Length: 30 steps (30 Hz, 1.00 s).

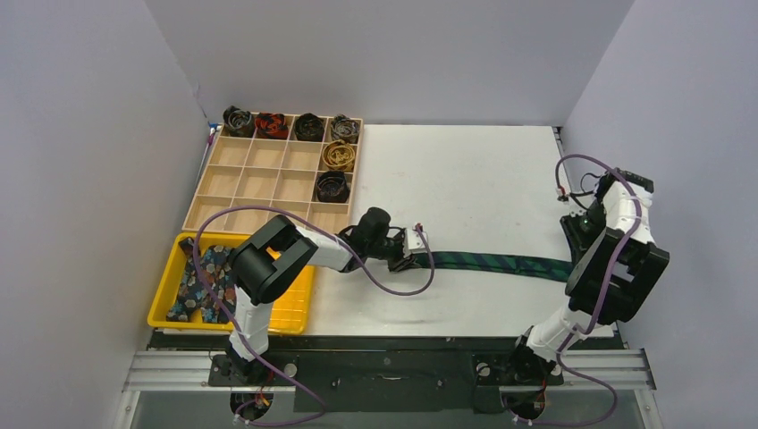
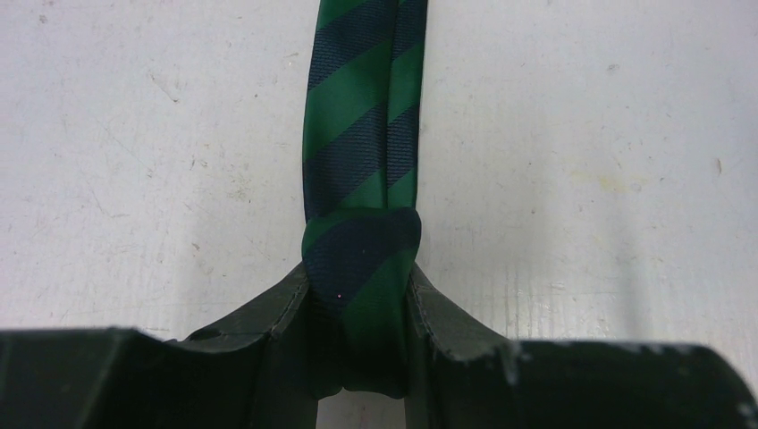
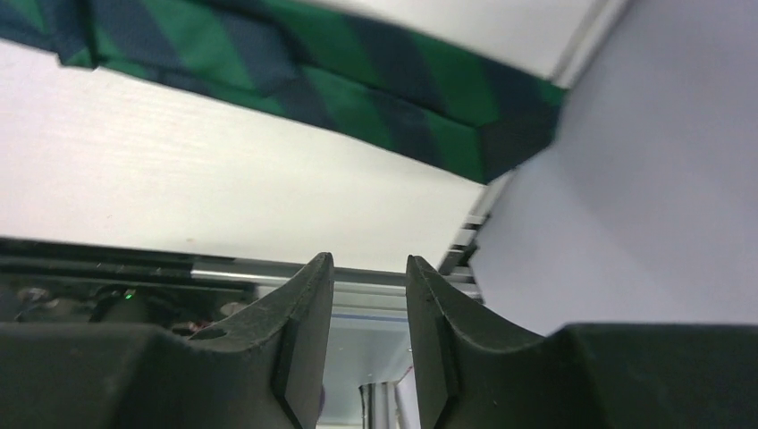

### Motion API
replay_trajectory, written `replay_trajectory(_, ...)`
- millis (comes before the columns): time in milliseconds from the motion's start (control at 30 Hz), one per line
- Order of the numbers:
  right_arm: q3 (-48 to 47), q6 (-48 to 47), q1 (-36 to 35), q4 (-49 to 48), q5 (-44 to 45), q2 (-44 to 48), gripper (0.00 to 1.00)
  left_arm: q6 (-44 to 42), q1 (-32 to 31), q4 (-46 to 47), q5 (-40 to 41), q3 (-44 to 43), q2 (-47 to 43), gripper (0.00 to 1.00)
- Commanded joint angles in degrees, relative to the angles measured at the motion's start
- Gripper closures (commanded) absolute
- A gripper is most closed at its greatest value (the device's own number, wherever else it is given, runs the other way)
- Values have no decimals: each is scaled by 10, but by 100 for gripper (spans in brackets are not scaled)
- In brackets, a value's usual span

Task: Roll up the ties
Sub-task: Roll the tie at the center of the board.

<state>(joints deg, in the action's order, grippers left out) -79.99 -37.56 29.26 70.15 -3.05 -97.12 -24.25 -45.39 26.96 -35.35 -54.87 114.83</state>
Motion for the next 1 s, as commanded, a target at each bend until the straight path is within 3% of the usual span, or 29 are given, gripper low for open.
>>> replay_trajectory(0,45,-1,-14,25,-55,8,68,-9,6,-132,68,19,48,90)
replay_trajectory(133,92,37,-56,18,-95,16,68,0,5,-134,71,14,52,90)
replay_trajectory(233,146,54,-106,-20,-70,13,69,8,5,-136,75,11,54,90)
replay_trajectory(333,176,58,-113,-83,-21,-13,69,14,4,-137,77,11,53,90)
replay_trajectory(667,102,17,-114,-160,69,-117,70,13,4,-149,81,5,49,90)
replay_trajectory(967,90,-40,-93,-137,89,-87,69,21,0,-152,85,0,50,90)
